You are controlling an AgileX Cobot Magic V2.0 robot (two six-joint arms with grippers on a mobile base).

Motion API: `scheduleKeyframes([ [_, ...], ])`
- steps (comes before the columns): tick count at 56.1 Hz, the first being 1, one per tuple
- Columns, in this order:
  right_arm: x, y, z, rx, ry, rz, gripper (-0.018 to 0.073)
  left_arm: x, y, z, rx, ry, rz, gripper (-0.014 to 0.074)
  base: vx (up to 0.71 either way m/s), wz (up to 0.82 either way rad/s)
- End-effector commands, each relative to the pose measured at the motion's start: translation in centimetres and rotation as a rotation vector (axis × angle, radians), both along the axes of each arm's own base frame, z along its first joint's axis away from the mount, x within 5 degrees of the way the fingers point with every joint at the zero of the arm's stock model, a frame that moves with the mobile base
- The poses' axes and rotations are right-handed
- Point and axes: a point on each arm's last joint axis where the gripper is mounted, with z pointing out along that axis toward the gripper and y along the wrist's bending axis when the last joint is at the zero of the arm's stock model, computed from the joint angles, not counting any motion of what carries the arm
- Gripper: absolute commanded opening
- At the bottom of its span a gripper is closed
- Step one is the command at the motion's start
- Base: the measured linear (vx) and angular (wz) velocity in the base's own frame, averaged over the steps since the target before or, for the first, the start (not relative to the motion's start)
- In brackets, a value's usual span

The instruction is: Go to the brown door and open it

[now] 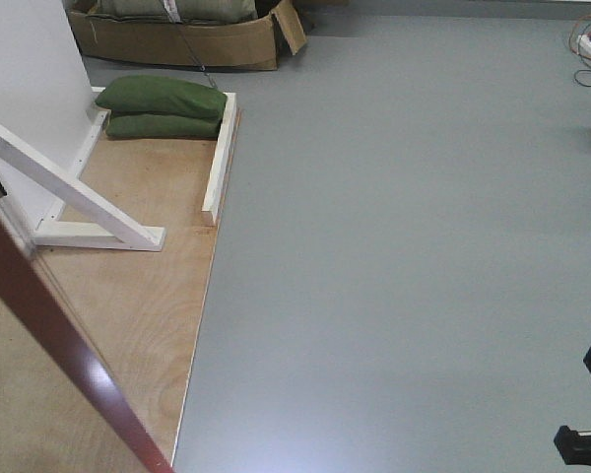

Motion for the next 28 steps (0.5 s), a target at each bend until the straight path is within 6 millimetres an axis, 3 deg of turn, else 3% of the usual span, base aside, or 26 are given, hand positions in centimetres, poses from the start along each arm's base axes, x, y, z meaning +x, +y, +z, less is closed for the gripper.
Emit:
scheduleKeyframes([
  [1, 0.2, -0.1, 0.6, -0.007, -0.078, -0.005, 0.0, 0.3, -1.7, 1.1, 0.038, -0.054, -0.116, 0.0021, 0.0, 0.0],
  [28, 0.2, -0.1, 0.6, -0.007, -0.078, -0.005, 0.0, 3.3, -5.6, -0.4, 0.033, -0.024, -0.335, 0.0021, 0.0, 0.0],
])
